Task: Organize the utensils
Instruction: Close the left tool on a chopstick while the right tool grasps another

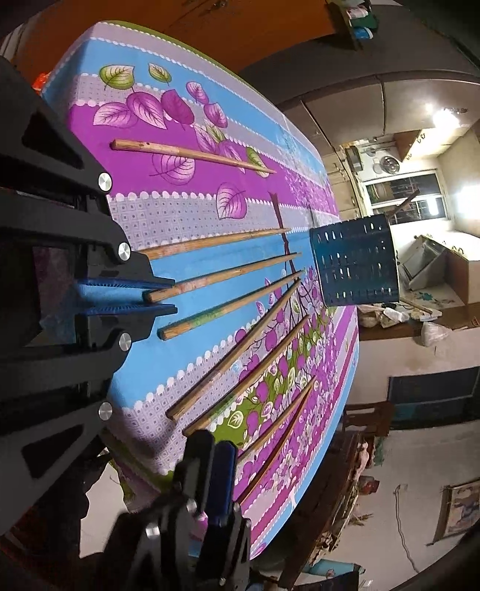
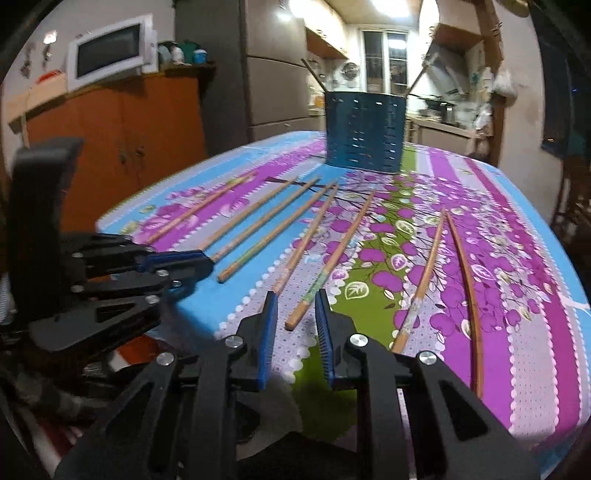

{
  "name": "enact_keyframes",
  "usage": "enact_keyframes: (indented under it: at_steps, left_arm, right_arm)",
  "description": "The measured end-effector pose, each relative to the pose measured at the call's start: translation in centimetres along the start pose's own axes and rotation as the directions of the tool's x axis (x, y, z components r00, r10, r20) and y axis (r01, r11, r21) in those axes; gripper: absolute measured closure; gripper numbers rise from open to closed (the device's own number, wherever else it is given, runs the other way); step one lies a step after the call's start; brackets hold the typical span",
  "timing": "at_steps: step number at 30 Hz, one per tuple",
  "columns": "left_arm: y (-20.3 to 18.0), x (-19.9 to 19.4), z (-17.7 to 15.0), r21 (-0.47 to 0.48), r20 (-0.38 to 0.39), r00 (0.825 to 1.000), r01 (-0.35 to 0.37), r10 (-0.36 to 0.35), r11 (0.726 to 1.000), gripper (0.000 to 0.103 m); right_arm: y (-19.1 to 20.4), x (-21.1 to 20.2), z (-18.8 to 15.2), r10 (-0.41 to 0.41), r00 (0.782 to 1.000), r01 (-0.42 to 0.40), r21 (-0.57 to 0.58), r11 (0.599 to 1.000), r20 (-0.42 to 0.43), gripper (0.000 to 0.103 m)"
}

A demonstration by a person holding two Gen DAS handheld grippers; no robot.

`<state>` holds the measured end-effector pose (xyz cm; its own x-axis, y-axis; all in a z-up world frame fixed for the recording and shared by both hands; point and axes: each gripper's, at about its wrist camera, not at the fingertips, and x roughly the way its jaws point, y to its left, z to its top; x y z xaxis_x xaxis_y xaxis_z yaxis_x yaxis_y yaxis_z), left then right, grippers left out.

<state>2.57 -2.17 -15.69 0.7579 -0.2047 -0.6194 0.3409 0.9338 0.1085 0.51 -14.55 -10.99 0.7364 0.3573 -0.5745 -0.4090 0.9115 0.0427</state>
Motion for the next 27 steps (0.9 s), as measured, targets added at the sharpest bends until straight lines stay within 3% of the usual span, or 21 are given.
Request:
enact_keyframes:
  at_steps: [4,8,16,27]
  left_arm:
    - [0.3,0.1,-0.1,-0.013,0.014,1.000,0.023,-0.023,1.000,0.093]
    - [0.5,0.0,-0.2,-0.015,0.028,0.999,0.036,-0.035,0.999,0.093]
    - [1.1,-0.1,-0.2,-0.035,0.035,0.999,0.041,-0.040,0.999,0.095]
    - [1.8,-2.0,0.8,-0.049,0.103,0.995,-0.012,0.017,0.999,0.095]
  right_arm:
    - [0.9,1.0,-0.6,-0.067,0.997,0.068,0.021,0.997,-0.034,0.084]
    - [1.4,1.1,-0.5,-0.109,0.994,0.111,0.045,0.993,-0.031,0.094]
    - [1.0,1.1,-0.5,-0.134,0.991,0.135,0.117,0.984,-0.018,0.097]
    - [0.5,-0.3,0.5,-0.163,0.985,0.155,0.136,0.978,0.050,0.098]
